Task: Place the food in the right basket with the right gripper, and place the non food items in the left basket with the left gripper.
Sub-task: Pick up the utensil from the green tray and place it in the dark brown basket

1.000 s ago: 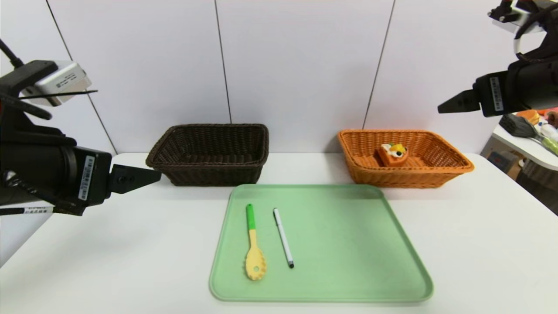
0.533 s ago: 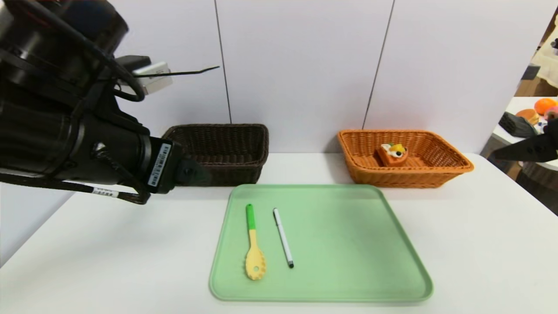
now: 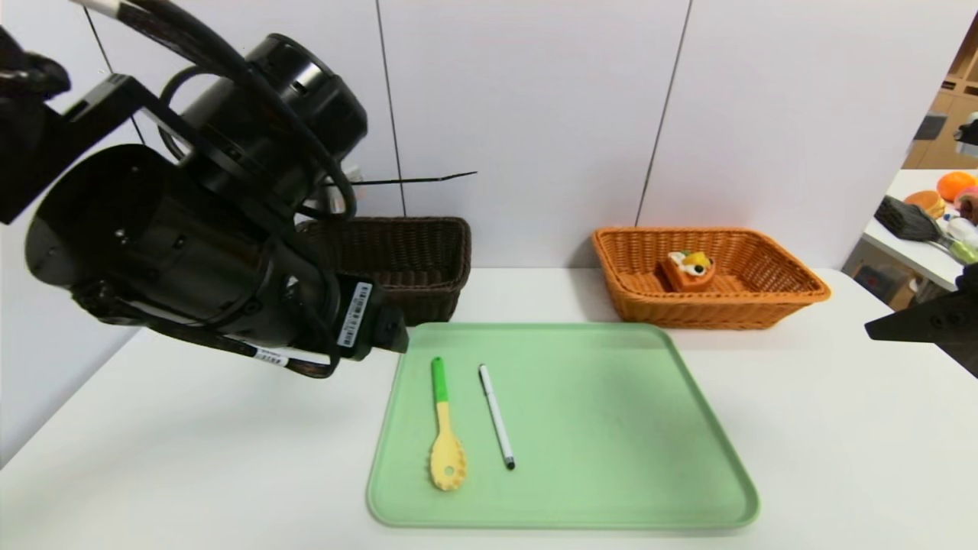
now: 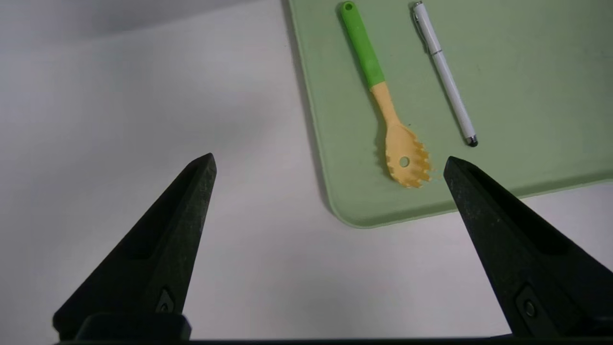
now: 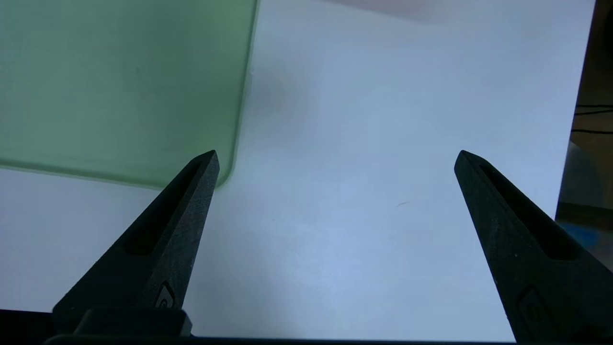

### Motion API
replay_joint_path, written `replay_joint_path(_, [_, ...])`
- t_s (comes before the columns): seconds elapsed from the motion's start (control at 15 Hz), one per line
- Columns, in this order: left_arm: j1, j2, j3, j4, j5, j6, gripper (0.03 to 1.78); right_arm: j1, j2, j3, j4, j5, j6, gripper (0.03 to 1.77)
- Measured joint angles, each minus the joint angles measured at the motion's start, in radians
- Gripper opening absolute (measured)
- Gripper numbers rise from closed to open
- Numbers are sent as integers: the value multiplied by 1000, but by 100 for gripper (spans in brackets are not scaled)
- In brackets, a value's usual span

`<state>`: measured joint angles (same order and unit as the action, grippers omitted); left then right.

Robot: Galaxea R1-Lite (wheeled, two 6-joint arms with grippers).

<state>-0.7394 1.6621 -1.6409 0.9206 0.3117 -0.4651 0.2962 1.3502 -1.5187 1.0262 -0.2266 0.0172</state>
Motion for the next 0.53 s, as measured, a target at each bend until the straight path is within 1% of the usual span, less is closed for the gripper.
replay_joint_path(0.2, [-20, 70, -65, 60, 2, -102, 169, -8, 1, 5, -1, -5, 27, 169])
replay_joint_path(0.4, [-27, 158, -161, 114, -1, -202, 169, -18, -1, 34, -1, -7, 77, 169])
replay_joint_path(0.53, [-35, 222, -218, 150, -6, -251, 169, -20, -7, 44, -1, -6, 94, 169])
